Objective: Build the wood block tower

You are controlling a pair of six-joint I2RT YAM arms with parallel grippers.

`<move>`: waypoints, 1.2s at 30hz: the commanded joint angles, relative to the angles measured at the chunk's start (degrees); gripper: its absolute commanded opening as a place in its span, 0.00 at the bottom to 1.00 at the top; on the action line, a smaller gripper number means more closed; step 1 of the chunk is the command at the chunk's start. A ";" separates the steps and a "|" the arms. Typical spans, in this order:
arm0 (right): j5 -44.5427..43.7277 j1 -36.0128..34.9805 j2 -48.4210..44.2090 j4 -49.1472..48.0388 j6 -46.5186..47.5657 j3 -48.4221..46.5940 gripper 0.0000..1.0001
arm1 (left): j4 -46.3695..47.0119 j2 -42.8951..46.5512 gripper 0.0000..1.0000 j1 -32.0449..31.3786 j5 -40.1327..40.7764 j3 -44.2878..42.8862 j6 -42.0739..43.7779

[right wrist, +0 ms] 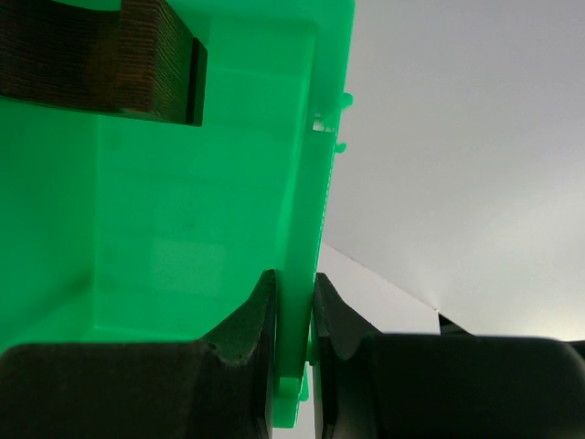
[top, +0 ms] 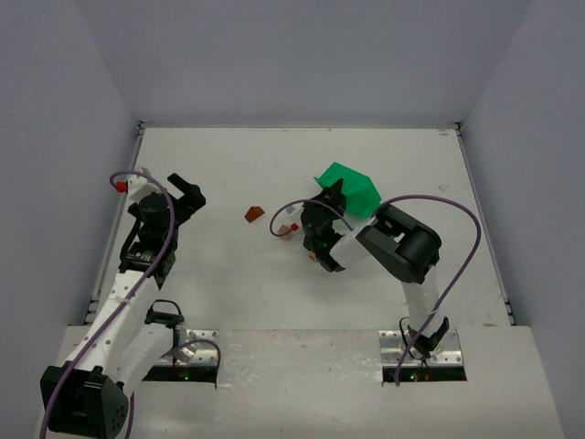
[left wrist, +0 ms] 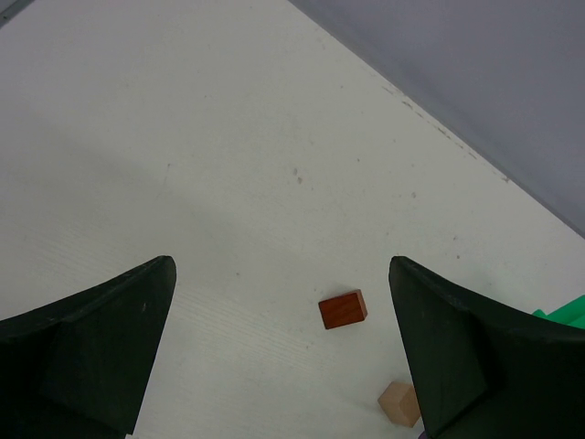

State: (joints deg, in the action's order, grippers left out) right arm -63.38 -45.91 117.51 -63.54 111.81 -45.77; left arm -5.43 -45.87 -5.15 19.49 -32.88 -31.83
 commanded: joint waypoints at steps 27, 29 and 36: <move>-2.21 0.02 -2.21 -11.96 18.90 -2.03 0.06 | 1.74 0.16 1.00 0.40 -0.85 -0.52 -0.33; -2.53 -0.06 -2.29 -11.96 19.06 -1.95 0.06 | 1.74 0.08 1.00 0.40 -0.85 -0.60 -0.27; -0.87 1.65 -3.47 -11.45 12.17 -6.41 0.06 | 1.34 0.71 1.00 0.40 -0.52 -0.60 -0.25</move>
State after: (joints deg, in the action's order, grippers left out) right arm -64.65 -45.45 116.73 -69.38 111.70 -47.24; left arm -5.58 -46.11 -5.15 18.85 -32.88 -31.86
